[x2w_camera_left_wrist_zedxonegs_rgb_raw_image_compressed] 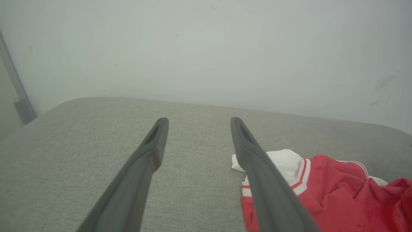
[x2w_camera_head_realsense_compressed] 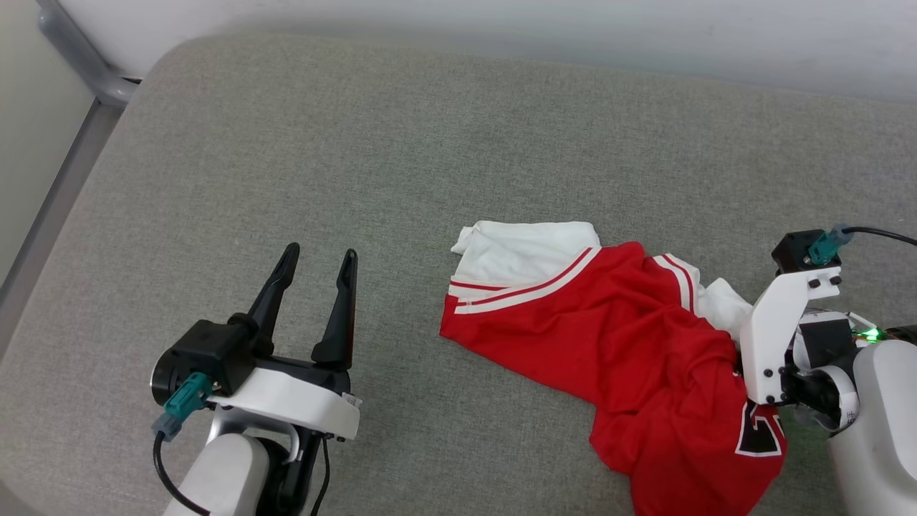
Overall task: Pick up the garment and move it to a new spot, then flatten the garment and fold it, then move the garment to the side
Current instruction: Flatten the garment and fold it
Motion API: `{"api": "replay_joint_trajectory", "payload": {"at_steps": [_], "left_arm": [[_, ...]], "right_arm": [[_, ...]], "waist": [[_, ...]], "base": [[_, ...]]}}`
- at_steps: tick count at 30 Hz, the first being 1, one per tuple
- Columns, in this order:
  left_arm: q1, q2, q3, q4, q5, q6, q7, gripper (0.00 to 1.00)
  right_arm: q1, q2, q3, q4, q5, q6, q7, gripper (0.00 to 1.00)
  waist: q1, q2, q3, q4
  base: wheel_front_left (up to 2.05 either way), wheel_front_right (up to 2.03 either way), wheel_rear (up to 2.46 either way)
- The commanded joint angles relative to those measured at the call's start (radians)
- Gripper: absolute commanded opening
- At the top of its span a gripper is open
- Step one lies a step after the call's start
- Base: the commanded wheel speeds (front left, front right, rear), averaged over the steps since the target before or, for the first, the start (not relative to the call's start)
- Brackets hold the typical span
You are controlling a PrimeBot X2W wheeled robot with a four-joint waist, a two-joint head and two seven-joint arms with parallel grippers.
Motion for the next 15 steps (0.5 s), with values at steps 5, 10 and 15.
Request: {"api": "replay_joint_trajectory", "payload": {"at_steps": [5, 10, 15], "left_arm": [[0.003, -0.019, 0.031, 0.017, 0.021, -0.019, -0.002, 1.0], [0.022, -0.019, 0.05, 0.033, 0.036, -0.027, -0.002, 1.0], [0.043, -0.015, 0.064, 0.042, 0.044, -0.029, -0.002, 1.0]], "right_arm": [[0.035, -0.01, 0.035, 0.018, 0.033, 0.0, -0.009, 0.0], [-0.035, -0.023, -0.001, -0.1, 0.001, -0.001, -0.137, 0.0], [0.015, -0.008, -0.109, -0.21, -0.027, -0.001, -0.18, 0.0]], "waist": [[-0.0001, 0.0, -0.012, -0.016], [-0.0001, 0.0, -0.046, -0.051], [-0.0001, 0.0, -0.077, -0.09]], "base": [[0.0, 0.0, 0.0], [0.0, 0.0, 0.0], [0.0, 0.0, 0.0]]}}
